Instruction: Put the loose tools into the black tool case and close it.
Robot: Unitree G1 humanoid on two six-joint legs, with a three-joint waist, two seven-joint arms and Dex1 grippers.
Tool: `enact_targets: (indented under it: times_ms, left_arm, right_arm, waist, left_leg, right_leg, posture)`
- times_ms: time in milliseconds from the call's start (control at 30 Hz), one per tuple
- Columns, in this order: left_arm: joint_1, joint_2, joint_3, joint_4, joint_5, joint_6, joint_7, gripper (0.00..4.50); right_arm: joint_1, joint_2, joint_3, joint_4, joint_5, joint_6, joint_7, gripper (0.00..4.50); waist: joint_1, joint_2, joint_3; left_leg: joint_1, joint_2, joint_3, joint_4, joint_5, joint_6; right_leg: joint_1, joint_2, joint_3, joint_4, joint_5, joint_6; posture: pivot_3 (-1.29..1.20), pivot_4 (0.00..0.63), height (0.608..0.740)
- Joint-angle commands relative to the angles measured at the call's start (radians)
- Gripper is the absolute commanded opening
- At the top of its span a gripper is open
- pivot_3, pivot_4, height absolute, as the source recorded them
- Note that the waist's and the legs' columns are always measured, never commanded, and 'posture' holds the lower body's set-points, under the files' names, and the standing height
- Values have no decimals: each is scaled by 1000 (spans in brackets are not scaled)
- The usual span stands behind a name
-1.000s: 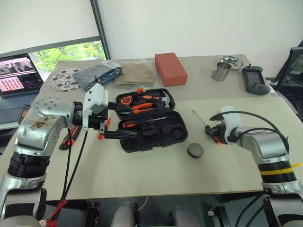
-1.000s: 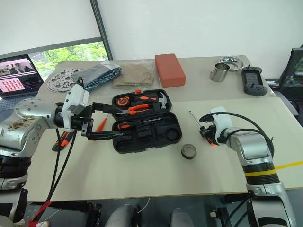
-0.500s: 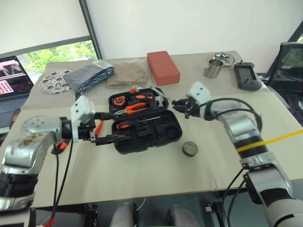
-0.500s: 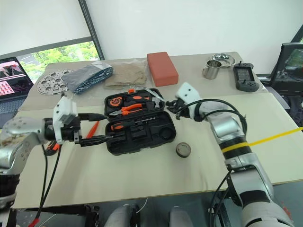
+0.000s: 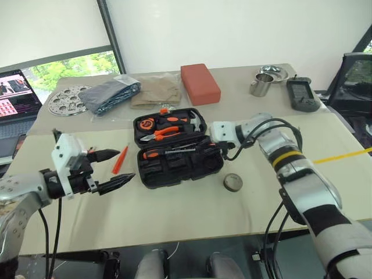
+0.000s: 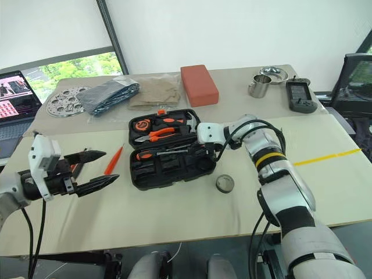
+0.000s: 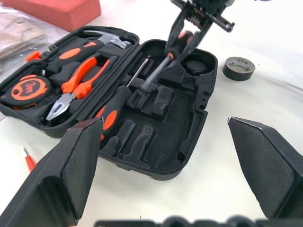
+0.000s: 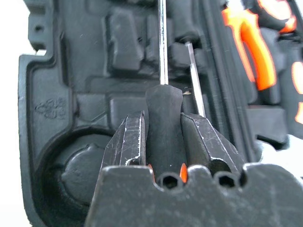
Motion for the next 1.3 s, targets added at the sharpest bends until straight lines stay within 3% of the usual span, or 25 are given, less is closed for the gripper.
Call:
enact_targets:
  times_ms: [33,667,733,1000,1133,1233,1300]
  left_arm:
    - [4,4,55,-40,-35,4,32,4500]
    - [45,28,62,-59,-55,-5,67,4500]
    - [47,29,64,-60,-55,-5,66,4500]
    - [41,30,56,-54,-54,-10,66,4500]
    - [28,38,50,-37,-49,-15,57,4500]
    - [15,42,38,-22,-43,-21,51,4500]
    - [9,44,32,-16,-40,-24,49,4500]
  right_arm:
    - [-64,31,-12,53,-39,-45,-40,829]
    - [-122,98,25,156,-238,-98,-257,829]
    - [-121,99,23,157,-243,-110,-256,1842]
    - [-144,83,-55,154,-189,-140,-237,4451]
    - [-154,98,-180,151,-57,-55,-116,4451]
    - [-147,130,-292,141,59,81,-57,3693]
    - [-134,149,-334,134,96,159,-66,2866]
  waist:
    - [-4,0,0]
    - [-17,0,0]
    - [-18,0,0]
    - [-18,0,0]
    - [-18,0,0]
    - [-18,0,0]
    - [-19,0,0]
  left_leg:
    - [0,0,0,0,0,0]
    - [2,2,1,0,-3,-5]
    - [3,2,1,-1,-3,-5]
    - [3,2,2,-1,-3,-6]
    - [3,3,2,-1,-3,-6]
    - [4,3,2,-1,-3,-6]
    - [4,4,2,-1,-4,-6]
  right_leg:
    - [0,0,0,0,0,0]
    - [0,1,1,2,-1,-2]
    - [0,1,1,2,-1,-2]
    - [0,2,2,2,-1,-2]
    - [0,2,2,2,-1,-2]
    - [1,2,2,2,-1,-2]
    - [1,2,2,2,-1,-2]
  posture:
    - [0,150,736]
    - [0,150,736]
    - [0,150,736]
    - [0,150,736]
    - [0,150,736]
    - [0,150,736]
    - [0,150,736]
